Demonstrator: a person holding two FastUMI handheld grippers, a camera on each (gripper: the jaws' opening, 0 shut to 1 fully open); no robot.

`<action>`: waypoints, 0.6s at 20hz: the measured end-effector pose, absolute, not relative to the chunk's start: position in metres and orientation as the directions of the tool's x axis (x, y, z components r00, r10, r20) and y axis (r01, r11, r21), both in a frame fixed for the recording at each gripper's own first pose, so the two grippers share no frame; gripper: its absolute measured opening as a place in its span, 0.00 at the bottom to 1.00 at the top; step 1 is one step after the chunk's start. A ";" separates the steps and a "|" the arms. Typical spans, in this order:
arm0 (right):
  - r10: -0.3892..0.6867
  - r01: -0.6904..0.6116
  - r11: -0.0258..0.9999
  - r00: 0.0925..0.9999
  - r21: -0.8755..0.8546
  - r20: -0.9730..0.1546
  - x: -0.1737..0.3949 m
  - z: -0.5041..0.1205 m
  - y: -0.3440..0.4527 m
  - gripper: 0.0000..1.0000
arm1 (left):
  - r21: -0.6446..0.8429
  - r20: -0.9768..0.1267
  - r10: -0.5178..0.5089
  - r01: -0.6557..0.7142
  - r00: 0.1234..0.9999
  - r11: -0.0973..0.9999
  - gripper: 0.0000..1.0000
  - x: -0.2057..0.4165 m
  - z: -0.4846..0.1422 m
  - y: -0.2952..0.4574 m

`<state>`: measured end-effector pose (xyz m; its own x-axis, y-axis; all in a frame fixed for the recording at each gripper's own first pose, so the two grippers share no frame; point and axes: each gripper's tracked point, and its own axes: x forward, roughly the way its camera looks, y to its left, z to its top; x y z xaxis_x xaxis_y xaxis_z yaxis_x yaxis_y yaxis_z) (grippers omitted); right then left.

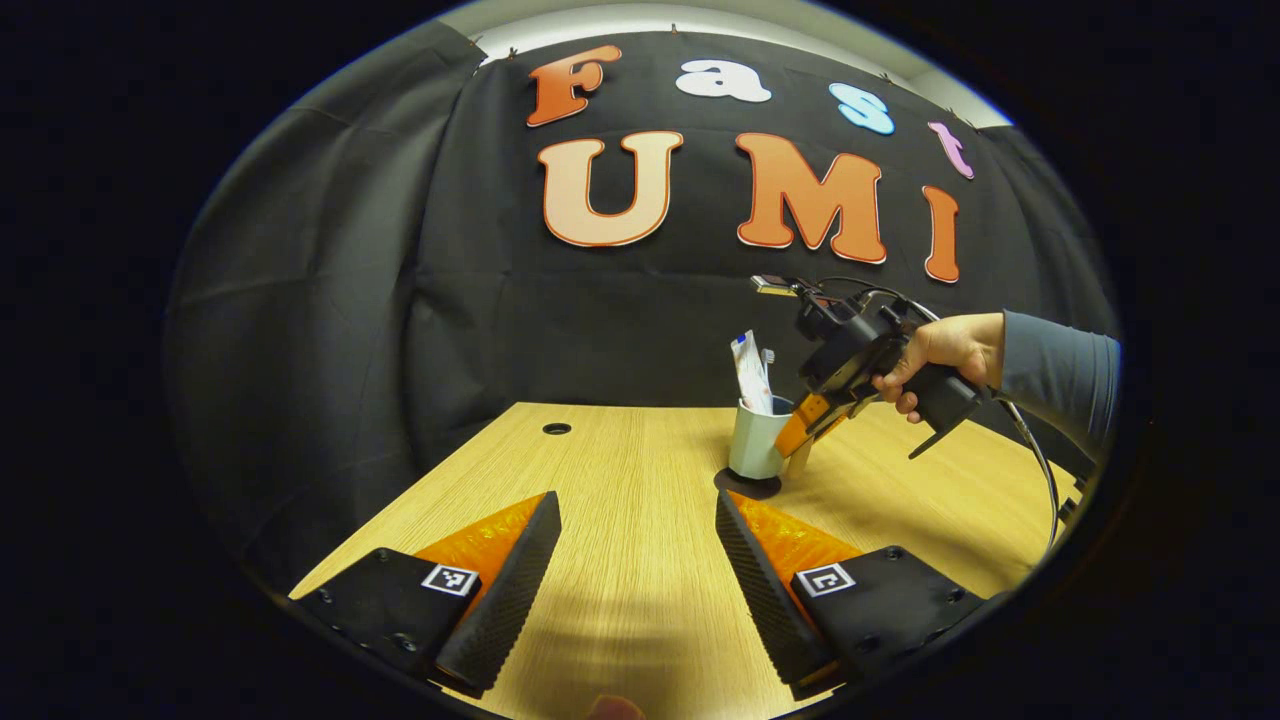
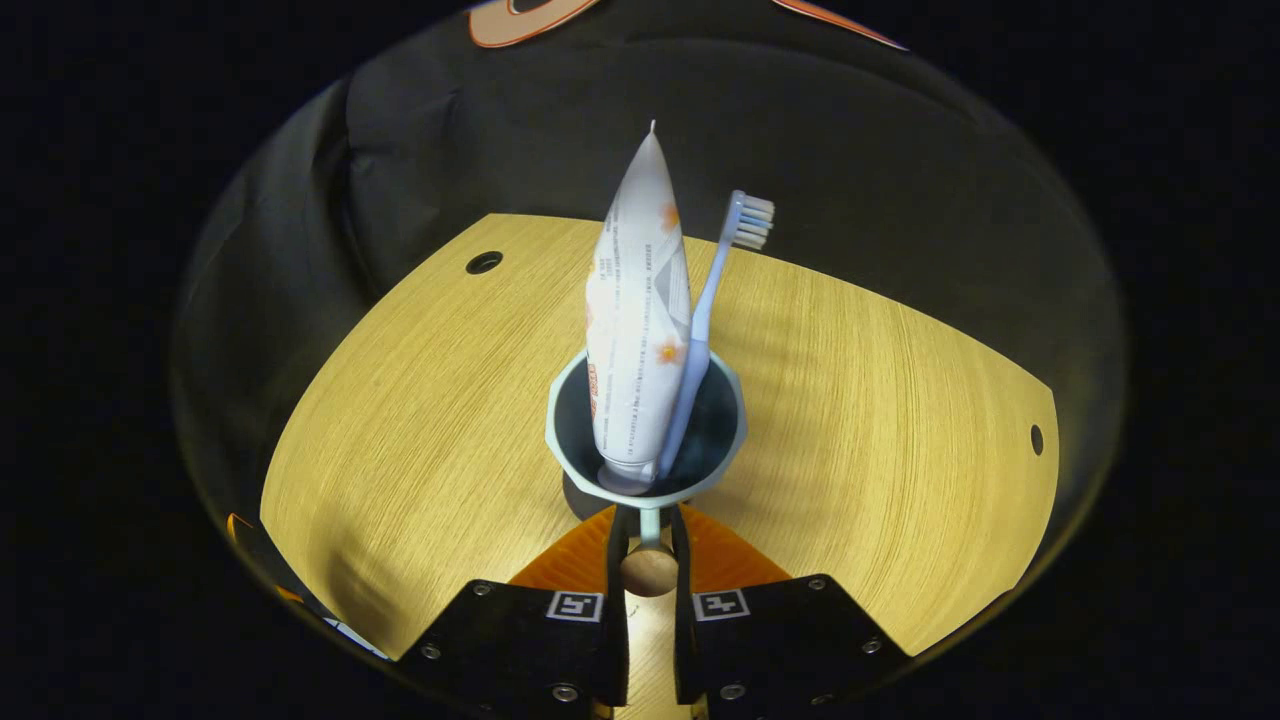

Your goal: Put the toothbrush and toothpaste on the desktop into the cup, then pick up the cup and place it on the coaster on the desktop.

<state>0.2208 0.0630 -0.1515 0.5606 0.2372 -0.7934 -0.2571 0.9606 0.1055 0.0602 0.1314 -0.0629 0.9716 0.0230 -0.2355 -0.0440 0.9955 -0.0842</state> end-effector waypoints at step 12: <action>0.225 -0.259 0.961 0.554 0.091 -0.801 0.222 -0.154 0.056 0.27 | -0.084 -0.244 0.016 -0.037 0.970 0.996 0.99 0.063 -0.067 0.130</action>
